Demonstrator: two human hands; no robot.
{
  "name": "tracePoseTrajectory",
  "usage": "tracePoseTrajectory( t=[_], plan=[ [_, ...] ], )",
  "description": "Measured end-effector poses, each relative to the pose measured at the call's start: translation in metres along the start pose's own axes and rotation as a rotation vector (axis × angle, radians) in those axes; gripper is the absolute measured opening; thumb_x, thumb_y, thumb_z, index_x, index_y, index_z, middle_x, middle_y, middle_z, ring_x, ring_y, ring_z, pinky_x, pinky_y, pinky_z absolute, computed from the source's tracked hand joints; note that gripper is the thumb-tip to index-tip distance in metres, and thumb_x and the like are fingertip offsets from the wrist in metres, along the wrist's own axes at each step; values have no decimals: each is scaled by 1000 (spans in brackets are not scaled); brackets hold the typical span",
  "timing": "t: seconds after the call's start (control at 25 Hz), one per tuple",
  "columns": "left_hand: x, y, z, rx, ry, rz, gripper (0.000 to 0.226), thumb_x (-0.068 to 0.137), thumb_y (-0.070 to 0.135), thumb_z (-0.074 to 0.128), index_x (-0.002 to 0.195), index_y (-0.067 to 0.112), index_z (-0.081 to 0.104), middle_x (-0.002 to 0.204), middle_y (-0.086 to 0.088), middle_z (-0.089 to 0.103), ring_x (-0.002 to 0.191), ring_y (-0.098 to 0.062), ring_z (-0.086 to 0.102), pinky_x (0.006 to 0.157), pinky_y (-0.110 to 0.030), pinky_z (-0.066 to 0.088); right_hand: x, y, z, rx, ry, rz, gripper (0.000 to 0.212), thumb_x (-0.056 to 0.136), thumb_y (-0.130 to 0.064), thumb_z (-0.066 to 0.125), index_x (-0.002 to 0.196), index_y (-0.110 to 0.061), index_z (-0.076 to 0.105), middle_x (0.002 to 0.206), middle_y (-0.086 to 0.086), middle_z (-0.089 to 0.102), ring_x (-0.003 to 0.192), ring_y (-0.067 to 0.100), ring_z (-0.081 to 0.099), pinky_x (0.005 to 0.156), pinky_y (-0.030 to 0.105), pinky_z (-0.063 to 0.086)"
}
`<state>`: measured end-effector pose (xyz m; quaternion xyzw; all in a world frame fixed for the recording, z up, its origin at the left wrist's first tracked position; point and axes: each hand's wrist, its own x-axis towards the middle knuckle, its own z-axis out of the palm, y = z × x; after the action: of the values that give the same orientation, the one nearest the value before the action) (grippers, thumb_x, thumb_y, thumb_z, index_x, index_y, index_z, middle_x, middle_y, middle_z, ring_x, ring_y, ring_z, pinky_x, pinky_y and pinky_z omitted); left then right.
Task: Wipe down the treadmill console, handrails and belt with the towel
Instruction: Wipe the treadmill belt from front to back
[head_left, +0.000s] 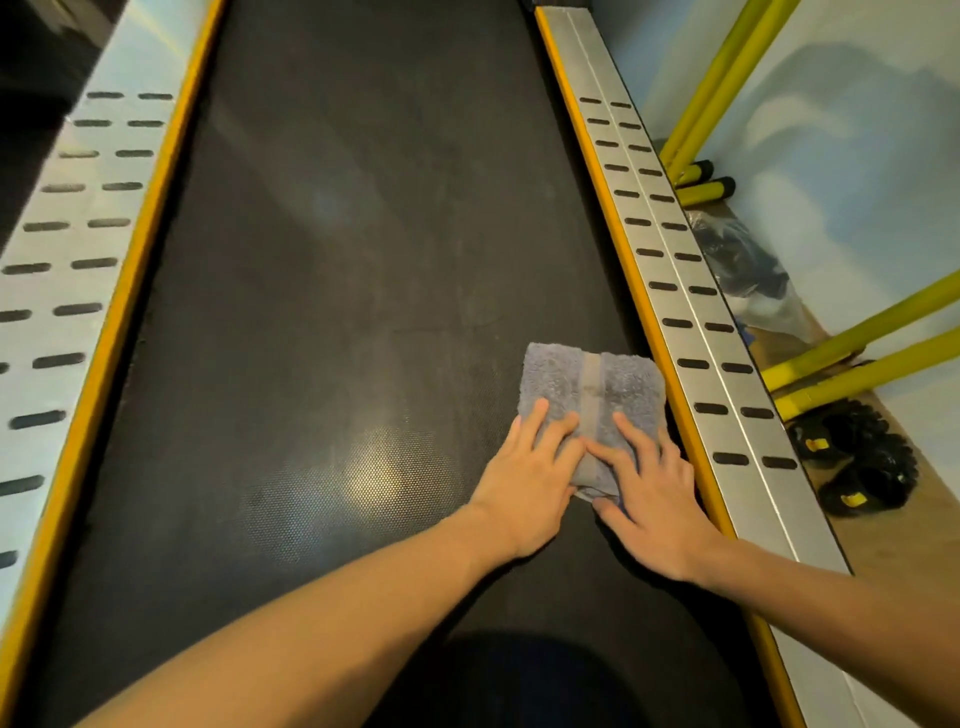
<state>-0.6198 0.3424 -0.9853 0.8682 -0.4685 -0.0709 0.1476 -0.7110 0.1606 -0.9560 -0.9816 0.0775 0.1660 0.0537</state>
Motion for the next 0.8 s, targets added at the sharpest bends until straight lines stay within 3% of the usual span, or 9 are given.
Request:
tracePoseTrajectory(
  t=[0.12, 0.24, 0.36, 0.52, 0.68, 0.8],
  plan=[
    [-4, -10, -8, -2, -34, 34, 63, 92, 23, 55, 149, 10, 30, 158, -13, 27, 151, -44, 7, 122, -55, 17, 3, -11, -1, -17, -12, 37, 70, 89, -61, 37, 154, -42, 19, 168, 2, 2, 153, 40, -5, 117, 63, 25],
    [-11, -22, -9, 15, -52, 83, 63, 88, 21, 55, 145, 10, 31, 154, -14, 31, 149, -46, 11, 121, -57, 20, 3, -23, -2, -20, -12, 61, 73, 89, -64, 31, 157, -41, 20, 168, 3, 0, 152, 42, -9, 117, 64, 20],
    [-26, -42, -16, 70, -42, 102, 57, 87, 22, 49, 140, 6, 36, 147, -19, 37, 145, -46, 24, 121, -54, 17, 9, -50, -4, -5, -54, 34, 70, 94, -64, 26, 158, -46, 7, 168, 1, -10, 150, 41, -17, 120, 64, 10],
    [-82, -93, -47, 115, 77, 140, 44, 86, 24, 50, 122, 0, 55, 127, -20, 56, 126, -38, 44, 124, -49, 15, 26, -122, -5, -18, -99, -99, 70, 96, -67, 18, 155, -49, -15, 164, 0, -30, 147, 48, -21, 120, 61, 2],
    [-157, -158, -85, 131, 63, 4, 37, 88, 26, 58, 118, 5, 59, 123, -15, 58, 124, -33, 43, 125, -42, 13, 45, -223, -3, 32, -132, -244, 71, 100, -66, 20, 153, -48, -24, 156, 1, -44, 145, 53, -28, 118, 59, -13],
    [-207, -197, -107, 82, 7, -201, 40, 92, 31, 57, 127, 13, 52, 131, -10, 51, 129, -32, 35, 116, -40, 30, 58, -293, -3, 41, -135, -339, 69, 103, -59, 22, 155, -44, -21, 161, 5, -38, 145, 55, -23, 118, 60, -12]
  ],
)
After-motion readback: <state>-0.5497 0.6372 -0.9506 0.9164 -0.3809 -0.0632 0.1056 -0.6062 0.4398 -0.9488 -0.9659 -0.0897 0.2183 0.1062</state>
